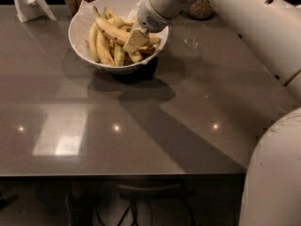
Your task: Pick banana from white bowl
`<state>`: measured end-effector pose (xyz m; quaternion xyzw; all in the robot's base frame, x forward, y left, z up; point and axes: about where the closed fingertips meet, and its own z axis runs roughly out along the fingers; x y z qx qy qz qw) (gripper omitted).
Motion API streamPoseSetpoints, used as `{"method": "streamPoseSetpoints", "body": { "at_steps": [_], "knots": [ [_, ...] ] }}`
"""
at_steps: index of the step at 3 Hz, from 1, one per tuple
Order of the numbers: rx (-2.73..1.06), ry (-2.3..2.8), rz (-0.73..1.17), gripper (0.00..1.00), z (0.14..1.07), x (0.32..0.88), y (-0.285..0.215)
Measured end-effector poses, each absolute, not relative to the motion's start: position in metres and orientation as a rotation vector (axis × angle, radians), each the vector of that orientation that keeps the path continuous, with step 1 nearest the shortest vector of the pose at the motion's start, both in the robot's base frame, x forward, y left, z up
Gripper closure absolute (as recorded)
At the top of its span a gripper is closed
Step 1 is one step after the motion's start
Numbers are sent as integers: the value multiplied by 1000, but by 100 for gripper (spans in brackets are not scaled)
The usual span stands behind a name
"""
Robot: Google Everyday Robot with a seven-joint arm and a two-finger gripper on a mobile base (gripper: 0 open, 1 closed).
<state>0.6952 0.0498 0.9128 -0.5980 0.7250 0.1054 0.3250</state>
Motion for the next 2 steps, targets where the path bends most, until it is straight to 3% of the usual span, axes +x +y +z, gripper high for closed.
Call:
{"method": "streamPoseSetpoints", "body": {
  "at_steps": [2],
  "knots": [
    [-1565, 1896, 266, 88, 915, 695, 50]
  ]
}}
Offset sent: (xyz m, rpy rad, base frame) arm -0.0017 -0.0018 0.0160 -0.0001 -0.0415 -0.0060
